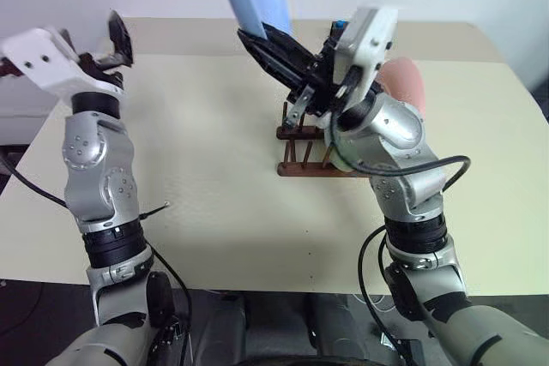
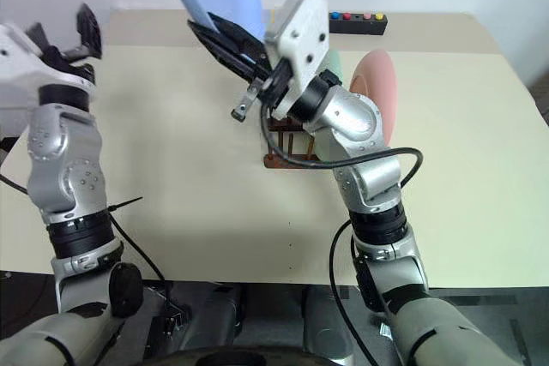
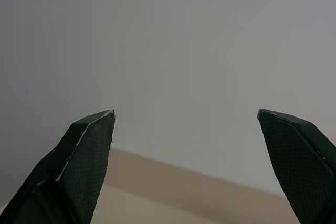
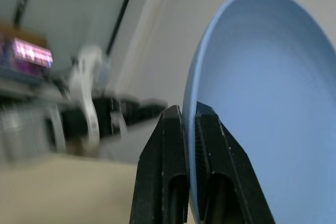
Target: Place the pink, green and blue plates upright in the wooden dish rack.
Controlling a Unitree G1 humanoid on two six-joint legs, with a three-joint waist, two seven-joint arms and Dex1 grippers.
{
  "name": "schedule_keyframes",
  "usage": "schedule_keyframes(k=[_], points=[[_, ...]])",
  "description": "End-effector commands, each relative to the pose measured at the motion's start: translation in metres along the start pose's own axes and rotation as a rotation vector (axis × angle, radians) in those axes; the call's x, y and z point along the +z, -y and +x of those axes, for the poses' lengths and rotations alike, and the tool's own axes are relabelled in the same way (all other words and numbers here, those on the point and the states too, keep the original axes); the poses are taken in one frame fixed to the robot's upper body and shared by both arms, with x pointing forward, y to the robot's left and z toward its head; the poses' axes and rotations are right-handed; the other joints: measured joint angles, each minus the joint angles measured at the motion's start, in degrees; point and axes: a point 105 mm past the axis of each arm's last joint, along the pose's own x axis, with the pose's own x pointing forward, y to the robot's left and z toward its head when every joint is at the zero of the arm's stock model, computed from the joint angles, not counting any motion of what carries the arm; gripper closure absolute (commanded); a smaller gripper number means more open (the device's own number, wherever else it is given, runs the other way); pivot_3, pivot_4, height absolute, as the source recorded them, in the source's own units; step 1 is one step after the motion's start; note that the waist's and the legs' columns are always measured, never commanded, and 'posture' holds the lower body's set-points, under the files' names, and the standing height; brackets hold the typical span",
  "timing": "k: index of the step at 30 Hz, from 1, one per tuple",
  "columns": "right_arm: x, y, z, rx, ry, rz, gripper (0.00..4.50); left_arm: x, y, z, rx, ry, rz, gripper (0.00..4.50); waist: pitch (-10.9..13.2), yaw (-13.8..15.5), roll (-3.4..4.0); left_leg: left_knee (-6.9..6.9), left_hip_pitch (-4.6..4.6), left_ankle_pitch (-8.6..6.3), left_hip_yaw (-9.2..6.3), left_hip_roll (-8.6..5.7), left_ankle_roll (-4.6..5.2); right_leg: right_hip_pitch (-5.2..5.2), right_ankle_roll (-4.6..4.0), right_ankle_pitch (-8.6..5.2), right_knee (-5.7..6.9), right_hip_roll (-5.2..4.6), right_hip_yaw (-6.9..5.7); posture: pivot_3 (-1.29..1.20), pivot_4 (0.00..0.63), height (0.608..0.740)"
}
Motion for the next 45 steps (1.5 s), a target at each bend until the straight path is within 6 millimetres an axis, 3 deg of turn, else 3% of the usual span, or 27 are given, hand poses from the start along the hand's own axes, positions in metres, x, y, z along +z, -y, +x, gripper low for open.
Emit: schedule_keyframes(k=[1,8,19,44,45], points=[[0.01,-0.009,-0.005,-0.006,0.037,0.196,4.5,-0.012,0.027,-0.013,-0.214,-0.056,0.063,0.05,0.0,-0.1,0.01,-0.03,0.0,0.0,0.0,0.0,0.0,-0.02,0.0,0.0,0.0,0.0,0.0,0.0,0.15,0.734],[-0.004,-0.012,-0.021,-0.071,-0.05,0.387,4.5,-0.061,0.035,-0.064,-0.518,-0.305,0.155,0.05,0.0,-0.9,0.05,-0.12,0.0,-0.01,0.01,0.02,0.01,-0.11,-0.04,-0.02,0.05,0.01,0.01,0.0,0.15,0.734],[-0.008,0.005,-0.034,-0.23,-0.061,0.456,4.5,-0.082,0.056,-0.123,-0.808,-0.517,0.086,0.05,0.0,-1.4,0.06,-0.13,-0.01,-0.01,0.01,0.04,0.02,-0.12,-0.05,-0.02,0.05,0.01,0.01,0.0,0.15,0.734],[-0.03,0.012,-0.047,-0.323,-0.119,0.634,4.5,-0.085,0.06,-0.143,-0.905,-0.592,0.063,0.05,0.0,-1.4,0.08,-0.15,-0.01,-0.01,0.02,0.05,0.02,-0.13,-0.08,-0.04,0.03,0.01,0.02,0.0,0.15,0.734],[-0.03,0.012,-0.047,-0.325,-0.118,0.636,4.17,-0.085,0.06,-0.143,-0.905,-0.592,0.064,0.02,0.0,-1.4,0.08,-0.15,-0.01,-0.01,0.02,0.05,0.02,-0.13,-0.07,-0.04,0.03,0.01,0.02,0.0,0.15,0.734]])
